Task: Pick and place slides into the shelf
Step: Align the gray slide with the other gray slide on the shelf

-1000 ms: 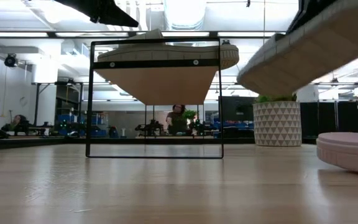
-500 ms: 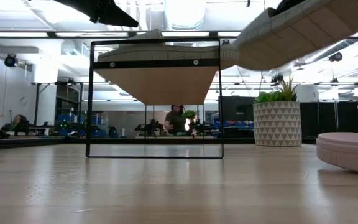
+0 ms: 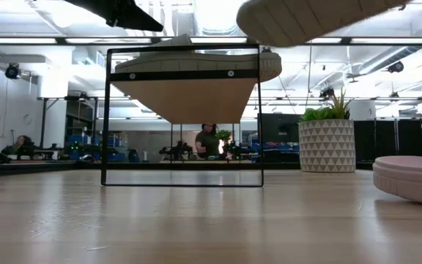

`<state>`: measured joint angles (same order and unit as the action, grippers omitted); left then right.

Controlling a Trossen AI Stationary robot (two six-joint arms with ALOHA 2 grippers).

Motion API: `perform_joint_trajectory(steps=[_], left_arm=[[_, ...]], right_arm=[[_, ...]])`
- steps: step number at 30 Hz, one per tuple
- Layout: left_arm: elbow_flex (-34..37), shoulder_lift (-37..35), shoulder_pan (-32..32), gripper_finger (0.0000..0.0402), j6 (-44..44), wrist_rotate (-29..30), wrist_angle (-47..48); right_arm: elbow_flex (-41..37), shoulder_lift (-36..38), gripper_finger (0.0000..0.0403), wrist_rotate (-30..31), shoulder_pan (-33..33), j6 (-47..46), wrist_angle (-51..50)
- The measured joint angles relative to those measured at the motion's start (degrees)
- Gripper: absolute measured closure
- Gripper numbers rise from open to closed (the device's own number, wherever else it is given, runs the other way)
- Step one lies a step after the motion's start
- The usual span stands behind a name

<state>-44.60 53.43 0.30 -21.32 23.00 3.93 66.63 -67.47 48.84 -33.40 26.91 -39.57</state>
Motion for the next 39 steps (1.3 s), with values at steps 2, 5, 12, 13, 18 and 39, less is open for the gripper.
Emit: perform_joint_trajectory(steps=[2, 5, 12, 13, 18, 39], left_arm=[[0.0, 0.0, 0.0, 0.0198, 0.0, 0.0, 0.0], [0.0, 0.0, 0.0, 0.0198, 0.0, 0.0, -0.2], [0.0, 0.0, 0.0, 0.0198, 0.0, 0.0, -0.8], [0.0, 0.0, 0.0, 0.0198, 0.0, 0.0, -0.8], [0.0, 0.0, 0.0, 0.0198, 0.0, 0.0, -0.7], [0.0, -5.1, 0.0, 0.0198, 3.0, -3.9, -0.9]], right_arm=[[0.0, 0.6, 0.0395, -0.9, 0.4, 2.5, 1.5], [0.0, 1.6, 0.0395, -4.4, 1.8, 6.2, 4.7], [0.0, 2.7, 0.0395, -14.4, 7.8, 16.3, 9.9], [0.0, 2.7, 0.0395, -15.5, 8.8, 17.5, 9.9], [0.0, 2.6, 0.0395, -22.2, 14.8, 23.2, 12.0], [0.4, 1.6, 0.0395, -59.6, 41.2, 46.8, 20.9]])
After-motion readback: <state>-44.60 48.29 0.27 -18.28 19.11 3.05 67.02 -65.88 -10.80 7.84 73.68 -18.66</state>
